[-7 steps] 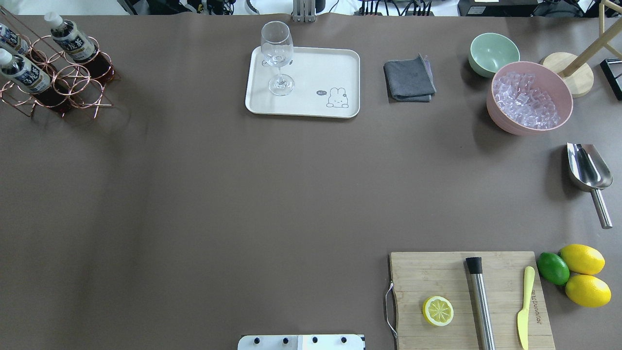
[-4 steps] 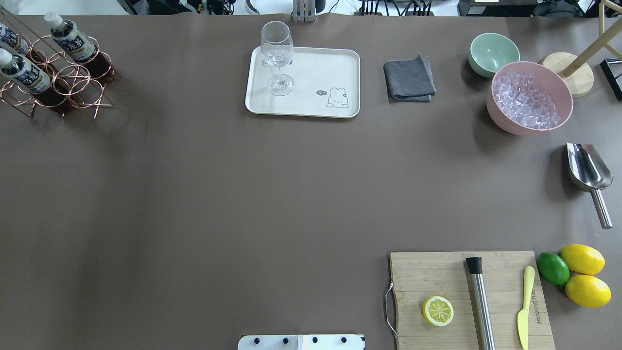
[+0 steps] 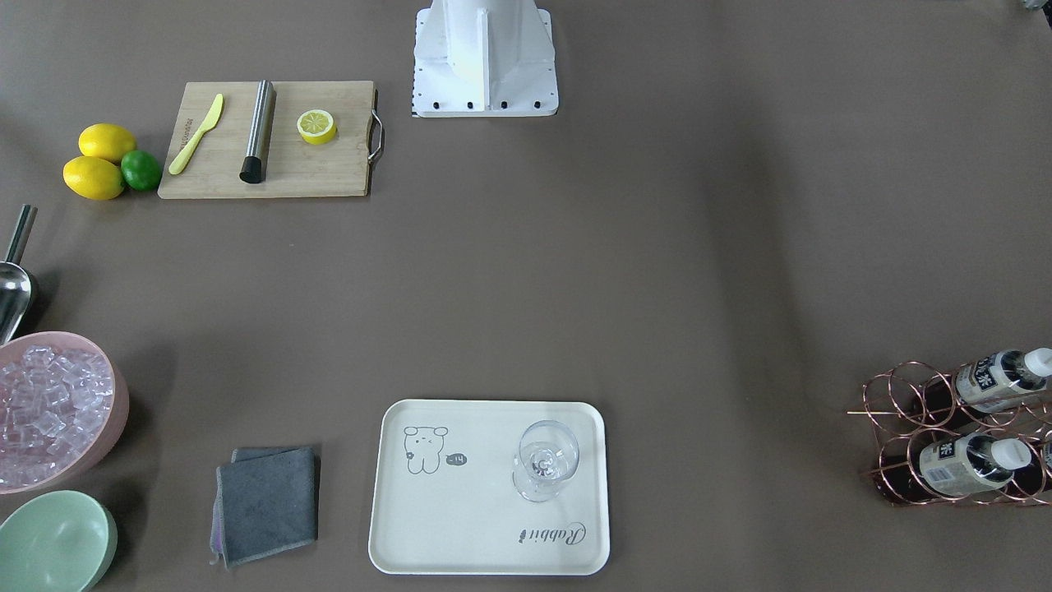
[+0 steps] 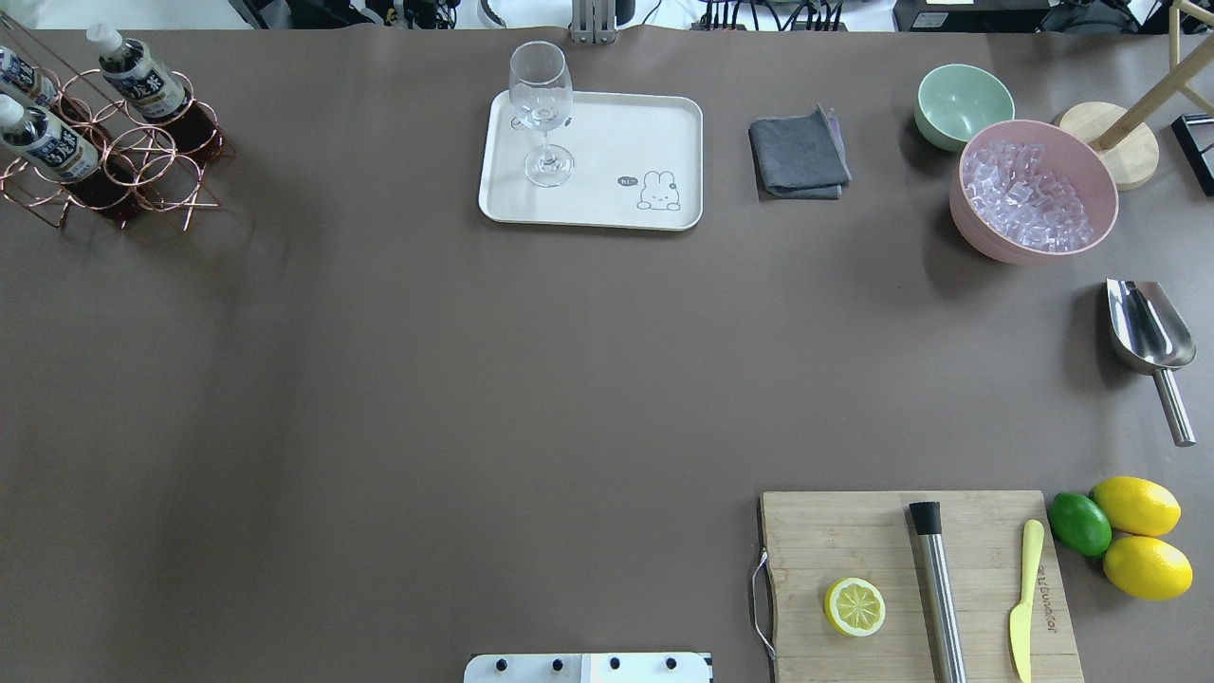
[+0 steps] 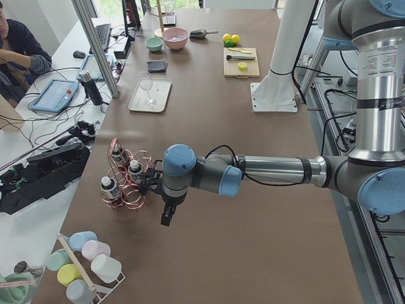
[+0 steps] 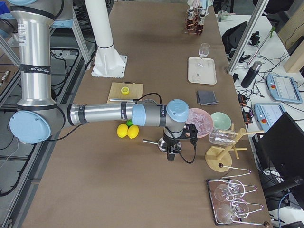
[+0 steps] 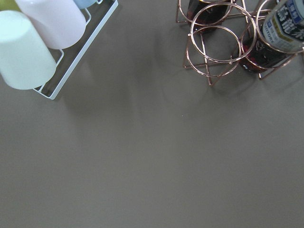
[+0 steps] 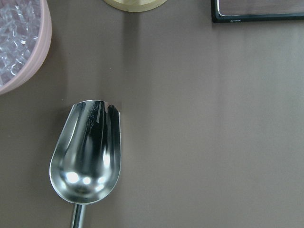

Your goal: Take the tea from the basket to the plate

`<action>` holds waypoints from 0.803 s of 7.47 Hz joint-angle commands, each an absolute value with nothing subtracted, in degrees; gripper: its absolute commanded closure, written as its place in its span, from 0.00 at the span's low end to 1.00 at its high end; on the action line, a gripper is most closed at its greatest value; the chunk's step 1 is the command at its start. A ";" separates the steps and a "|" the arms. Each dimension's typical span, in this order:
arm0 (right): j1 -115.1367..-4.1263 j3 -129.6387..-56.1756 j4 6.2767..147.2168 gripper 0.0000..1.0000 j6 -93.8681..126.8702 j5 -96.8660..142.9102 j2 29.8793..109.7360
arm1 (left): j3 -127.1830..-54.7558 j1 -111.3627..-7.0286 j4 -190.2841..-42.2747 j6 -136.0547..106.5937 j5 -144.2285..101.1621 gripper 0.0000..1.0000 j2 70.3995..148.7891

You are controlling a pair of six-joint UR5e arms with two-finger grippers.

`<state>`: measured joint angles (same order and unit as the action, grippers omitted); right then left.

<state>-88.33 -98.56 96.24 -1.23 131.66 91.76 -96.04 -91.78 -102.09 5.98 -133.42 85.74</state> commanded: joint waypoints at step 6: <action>-88.33 -98.44 96.24 0.00 -1.23 131.66 91.76 | -96.06 -90.88 -97.16 47.34 -139.04 0.02 96.12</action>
